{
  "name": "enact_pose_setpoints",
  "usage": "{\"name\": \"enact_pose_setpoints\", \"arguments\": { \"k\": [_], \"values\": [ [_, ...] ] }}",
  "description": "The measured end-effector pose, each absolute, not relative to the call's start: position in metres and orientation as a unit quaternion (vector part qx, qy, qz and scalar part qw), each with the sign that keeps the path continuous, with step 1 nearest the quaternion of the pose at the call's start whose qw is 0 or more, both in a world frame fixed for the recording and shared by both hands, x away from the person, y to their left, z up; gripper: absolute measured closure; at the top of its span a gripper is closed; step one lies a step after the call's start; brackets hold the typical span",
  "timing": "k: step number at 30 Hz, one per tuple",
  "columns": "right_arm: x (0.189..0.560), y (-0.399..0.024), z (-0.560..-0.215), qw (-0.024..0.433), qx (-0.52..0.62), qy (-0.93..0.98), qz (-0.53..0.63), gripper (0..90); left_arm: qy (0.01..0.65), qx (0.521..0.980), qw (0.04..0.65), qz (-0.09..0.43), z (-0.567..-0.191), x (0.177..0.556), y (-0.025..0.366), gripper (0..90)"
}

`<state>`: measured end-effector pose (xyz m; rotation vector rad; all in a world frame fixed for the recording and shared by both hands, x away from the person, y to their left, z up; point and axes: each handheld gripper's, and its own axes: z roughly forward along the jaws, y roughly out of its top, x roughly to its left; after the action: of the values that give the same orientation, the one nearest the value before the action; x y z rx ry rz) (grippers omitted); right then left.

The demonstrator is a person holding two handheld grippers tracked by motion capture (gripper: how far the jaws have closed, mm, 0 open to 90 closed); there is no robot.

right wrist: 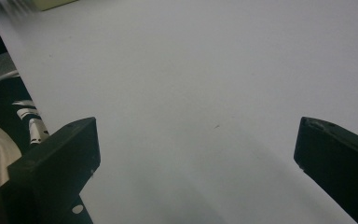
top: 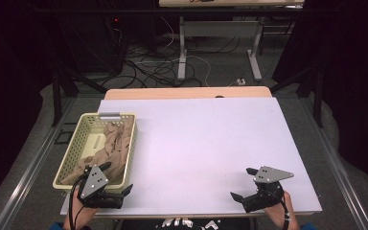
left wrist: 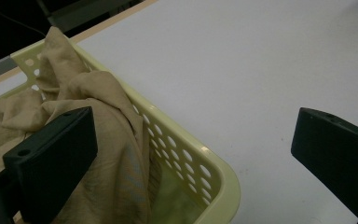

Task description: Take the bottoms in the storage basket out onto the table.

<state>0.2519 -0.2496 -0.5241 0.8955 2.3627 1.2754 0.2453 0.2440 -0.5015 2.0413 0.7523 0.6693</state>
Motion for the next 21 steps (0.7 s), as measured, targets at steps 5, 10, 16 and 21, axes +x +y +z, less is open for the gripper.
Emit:
{"name": "enact_pose_setpoints", "arguments": {
  "k": [5, 10, 16, 21],
  "values": [
    [0.2524, -0.2489, -0.5248, 0.159, 0.311, 0.822, 0.449, 0.0, 0.299, 0.814, 0.419, 0.267, -0.5013, 0.245, 0.2437, 0.5],
    [0.2525, -0.2487, -0.5252, 0.157, 0.312, 0.823, 0.449, 0.0, 0.3, 0.814, 0.421, 0.263, -0.5011, 0.2447, 0.243, 0.5],
    [0.2526, -0.2486, -0.5252, 0.156, 0.312, 0.822, 0.45, 0.0, 0.301, 0.813, 0.421, 0.268, -0.4997, 0.2445, 0.2431, 0.5],
    [0.2521, -0.2487, -0.5251, 0.154, 0.317, 0.823, 0.446, 0.2, 0.304, 0.809, 0.42, 0.277, -0.4977, 0.2439, 0.2433, 0.6]
  ]
}}
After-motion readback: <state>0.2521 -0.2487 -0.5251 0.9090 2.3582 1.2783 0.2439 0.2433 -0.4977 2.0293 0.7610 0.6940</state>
